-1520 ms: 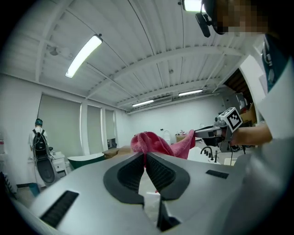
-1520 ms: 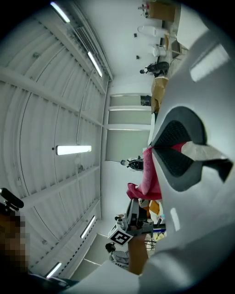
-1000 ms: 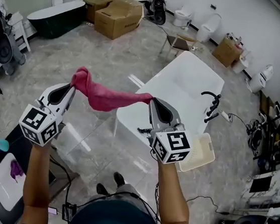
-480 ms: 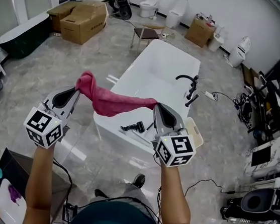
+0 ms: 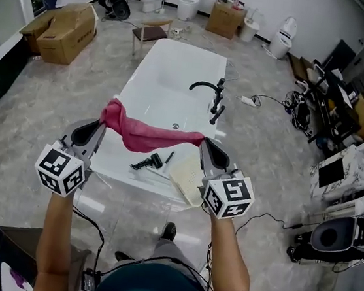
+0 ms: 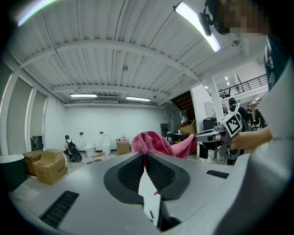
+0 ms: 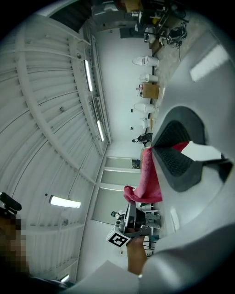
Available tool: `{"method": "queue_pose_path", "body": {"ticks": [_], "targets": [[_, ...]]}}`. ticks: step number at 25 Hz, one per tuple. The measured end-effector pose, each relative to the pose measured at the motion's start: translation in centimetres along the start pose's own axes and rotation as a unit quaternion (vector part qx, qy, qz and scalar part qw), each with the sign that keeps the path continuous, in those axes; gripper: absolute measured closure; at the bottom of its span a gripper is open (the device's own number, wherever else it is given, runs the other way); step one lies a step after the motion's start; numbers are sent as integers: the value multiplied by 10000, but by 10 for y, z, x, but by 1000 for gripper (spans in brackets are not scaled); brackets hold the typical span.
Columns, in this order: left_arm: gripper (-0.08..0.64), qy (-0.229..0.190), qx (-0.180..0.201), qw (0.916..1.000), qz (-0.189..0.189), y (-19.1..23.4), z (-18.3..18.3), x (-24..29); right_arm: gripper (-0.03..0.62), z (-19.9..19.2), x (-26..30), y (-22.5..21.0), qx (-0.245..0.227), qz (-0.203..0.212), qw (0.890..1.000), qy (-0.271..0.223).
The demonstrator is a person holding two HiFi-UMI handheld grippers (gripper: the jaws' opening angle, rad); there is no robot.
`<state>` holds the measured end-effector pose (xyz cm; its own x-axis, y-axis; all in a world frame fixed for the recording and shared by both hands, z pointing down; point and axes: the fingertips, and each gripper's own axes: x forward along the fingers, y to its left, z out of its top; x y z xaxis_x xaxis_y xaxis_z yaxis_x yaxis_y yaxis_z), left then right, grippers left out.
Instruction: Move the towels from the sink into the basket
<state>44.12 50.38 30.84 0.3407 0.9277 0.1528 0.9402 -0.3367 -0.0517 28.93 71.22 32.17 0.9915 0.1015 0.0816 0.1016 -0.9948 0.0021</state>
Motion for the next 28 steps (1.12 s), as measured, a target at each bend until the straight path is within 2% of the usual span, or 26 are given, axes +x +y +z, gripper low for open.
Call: {"method": "queue_pose_path", "body": {"ticks": [6,15,28], "targets": [[540,197,-94,9987,-460,-43,-23,80,578,-35,-21,-74,144,-472,9986,212],[541,591,-205,9928,-1020,-103,-63,170,578,-90,-53,-157,352,-1031,9925,550],[540,1268,-338,9793,-1543,-167,-149,265,578,-191,-78,-244,791,-1600,9786,1024]]}}
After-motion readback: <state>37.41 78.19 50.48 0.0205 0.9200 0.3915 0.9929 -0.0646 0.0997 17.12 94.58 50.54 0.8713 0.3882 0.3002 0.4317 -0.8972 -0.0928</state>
